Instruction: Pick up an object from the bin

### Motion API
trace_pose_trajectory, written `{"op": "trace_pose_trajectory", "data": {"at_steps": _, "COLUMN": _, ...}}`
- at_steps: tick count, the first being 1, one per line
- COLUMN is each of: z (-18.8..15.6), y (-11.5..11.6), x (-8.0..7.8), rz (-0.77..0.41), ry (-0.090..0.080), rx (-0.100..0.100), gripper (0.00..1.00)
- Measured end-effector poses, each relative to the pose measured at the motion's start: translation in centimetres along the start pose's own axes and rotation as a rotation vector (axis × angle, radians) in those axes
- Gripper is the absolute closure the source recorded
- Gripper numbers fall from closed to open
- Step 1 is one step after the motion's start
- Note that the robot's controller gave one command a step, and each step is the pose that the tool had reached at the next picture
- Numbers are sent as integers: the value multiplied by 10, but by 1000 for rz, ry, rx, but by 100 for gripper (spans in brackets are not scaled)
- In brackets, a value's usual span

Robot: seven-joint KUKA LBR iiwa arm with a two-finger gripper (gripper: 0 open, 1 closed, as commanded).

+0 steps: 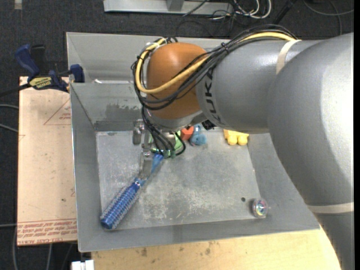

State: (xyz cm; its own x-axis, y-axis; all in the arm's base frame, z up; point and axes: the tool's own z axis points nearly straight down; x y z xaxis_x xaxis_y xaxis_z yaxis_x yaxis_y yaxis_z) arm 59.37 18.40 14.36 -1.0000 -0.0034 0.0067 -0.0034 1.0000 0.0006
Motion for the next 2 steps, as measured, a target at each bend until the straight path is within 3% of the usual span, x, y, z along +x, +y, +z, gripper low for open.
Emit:
{"op": "trace_pose_trajectory", "data": {"at_steps": 1, "z": 73, "y": -40, "x": 46, "rz": -349, "ry": -1, "rx": 2, "gripper": 0}}
{"op": "trace_pose_trajectory", "data": {"at_steps": 2, "z": 70, "y": -39, "x": 44, "rz": -349, "ry": -6, "rx": 1, "gripper": 100}}
